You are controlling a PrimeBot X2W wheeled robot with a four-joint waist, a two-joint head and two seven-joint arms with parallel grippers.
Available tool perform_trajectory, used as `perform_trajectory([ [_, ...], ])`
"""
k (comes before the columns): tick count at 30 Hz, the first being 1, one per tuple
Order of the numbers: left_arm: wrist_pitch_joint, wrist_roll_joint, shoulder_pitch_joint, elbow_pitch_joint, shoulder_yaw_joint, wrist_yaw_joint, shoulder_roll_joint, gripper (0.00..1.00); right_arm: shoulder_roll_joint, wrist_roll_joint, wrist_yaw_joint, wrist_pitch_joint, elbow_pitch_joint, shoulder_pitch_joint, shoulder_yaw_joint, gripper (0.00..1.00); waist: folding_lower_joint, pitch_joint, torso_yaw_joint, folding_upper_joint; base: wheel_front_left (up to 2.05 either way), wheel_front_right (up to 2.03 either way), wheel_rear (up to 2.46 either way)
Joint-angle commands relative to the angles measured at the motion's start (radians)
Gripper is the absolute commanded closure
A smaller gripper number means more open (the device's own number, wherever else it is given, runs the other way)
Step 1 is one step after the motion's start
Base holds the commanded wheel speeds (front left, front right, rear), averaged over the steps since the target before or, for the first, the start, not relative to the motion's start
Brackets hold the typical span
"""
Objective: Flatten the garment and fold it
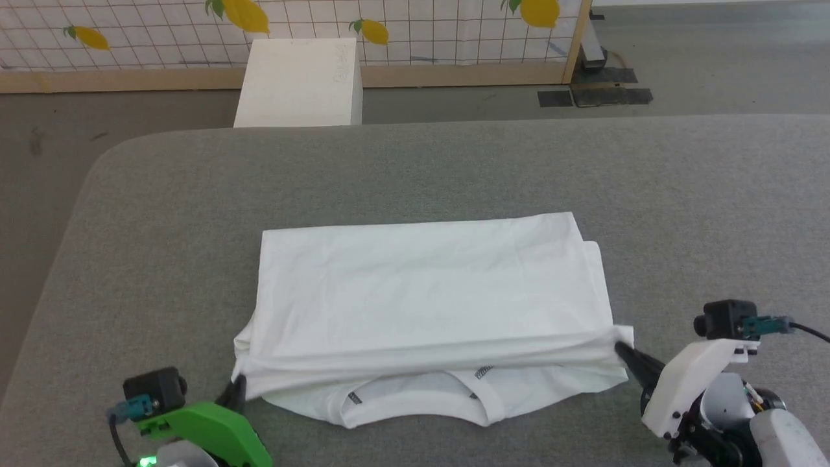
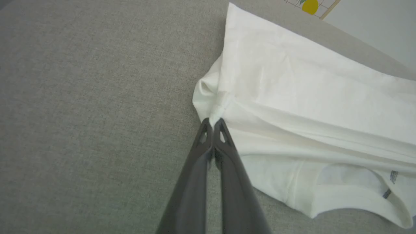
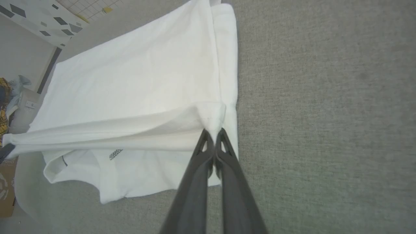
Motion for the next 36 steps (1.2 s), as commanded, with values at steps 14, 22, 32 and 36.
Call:
perform_trajectory([
  [14,0.109,-0.071,0.032,0.051,0.019,0.059,0.002,0.0,-0.004,-0.026,-0.001,0.135,-0.041,0.062,-0.013,0.0,0.0001,-0.001,0.006,-0.0001,0.0,0.0,0.0],
  [22,0.039,-0.102,0.042,-0.076,0.162,0.113,0.049,0.0,-0.027,0.047,-0.001,0.26,-0.243,0.066,-0.153,0.0,0.0001,-0.003,0.024,-0.0001,0.0,0.0,0.0],
  [32,-0.235,0.106,-0.077,-0.158,0.165,0.064,0.051,0.0,-0.068,-0.005,-0.001,0.424,-0.272,-0.105,-0.205,0.0,0.0001,0.078,0.045,-0.0001,0.0,0.0,0.0],
  [36,-0.271,0.305,-0.15,-0.195,0.162,0.026,0.003,0.0,-0.136,0.034,-0.001,0.476,-0.167,-0.157,-0.07,0.0,0.0001,0.144,0.08,-0.0001,0.0,0.0,0.0],
])
